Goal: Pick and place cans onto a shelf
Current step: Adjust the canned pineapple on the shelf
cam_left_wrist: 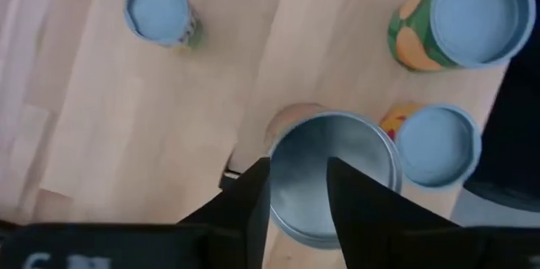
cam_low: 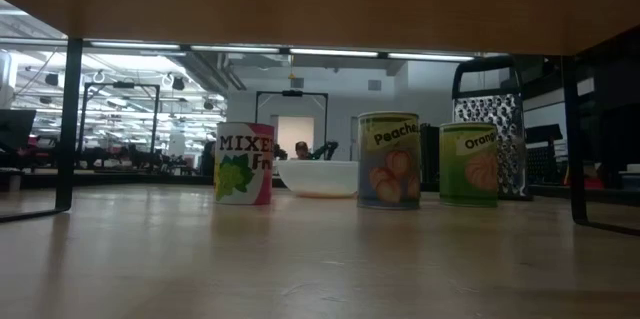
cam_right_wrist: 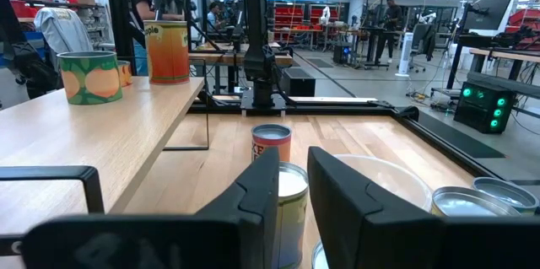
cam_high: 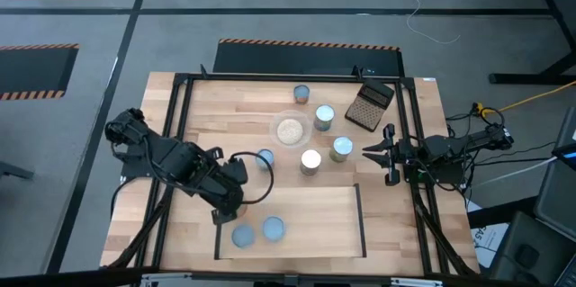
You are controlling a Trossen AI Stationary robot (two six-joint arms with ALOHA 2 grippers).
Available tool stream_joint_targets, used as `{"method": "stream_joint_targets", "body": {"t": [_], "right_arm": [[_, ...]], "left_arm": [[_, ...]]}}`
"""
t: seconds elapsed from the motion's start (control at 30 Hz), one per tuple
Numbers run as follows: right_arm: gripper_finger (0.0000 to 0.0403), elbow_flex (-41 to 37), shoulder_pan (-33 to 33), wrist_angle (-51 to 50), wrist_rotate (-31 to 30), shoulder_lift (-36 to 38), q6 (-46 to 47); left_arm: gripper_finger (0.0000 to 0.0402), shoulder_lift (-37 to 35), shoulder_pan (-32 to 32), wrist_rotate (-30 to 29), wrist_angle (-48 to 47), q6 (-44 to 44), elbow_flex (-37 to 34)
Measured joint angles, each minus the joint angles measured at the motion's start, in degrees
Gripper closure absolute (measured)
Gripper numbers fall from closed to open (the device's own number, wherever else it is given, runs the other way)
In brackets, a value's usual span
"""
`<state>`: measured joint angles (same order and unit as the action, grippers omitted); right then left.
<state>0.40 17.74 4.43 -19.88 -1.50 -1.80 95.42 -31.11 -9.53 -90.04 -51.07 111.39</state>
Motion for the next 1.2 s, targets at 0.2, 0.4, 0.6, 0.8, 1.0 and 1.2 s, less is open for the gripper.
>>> {"method": "stream_joint_targets", "body": {"t": [0.2,0.4,0.6,0.8,1.0,1.2], "right_arm": [[0.0331,0.0,0.02,0.0,0.0,0.0,-0.02],[0.0331,0.0,0.0,0.0,0.0,0.0,0.0],[0.0331,0.0,0.01,0.0,0.0,0.0,-0.01],[0.0331,0.0,-0.01,0.0,0.0,0.0,0.0],[0.0331,0.0,0.01,0.0,0.0,0.0,-0.01],[0.0331,0.0,-0.01,0.0,0.0,0.0,0.0]], "left_arm": [[0.0291,0.02,-0.07,1.86,0.02,-4.5,-0.92],[0.029,0.02,-0.61,4.22,0.03,-7.74,-2.52],[0.0293,0.02,-0.57,4.76,0.02,-9.87,-4.15],[0.0293,0.03,-0.55,4.59,0.02,-9.87,-4.15],[0.0293,0.04,-0.55,3.42,0.03,-9.85,-4.15],[0.0293,0.04,-0.5,3.02,0.86,-9.85,-4.15]]}}
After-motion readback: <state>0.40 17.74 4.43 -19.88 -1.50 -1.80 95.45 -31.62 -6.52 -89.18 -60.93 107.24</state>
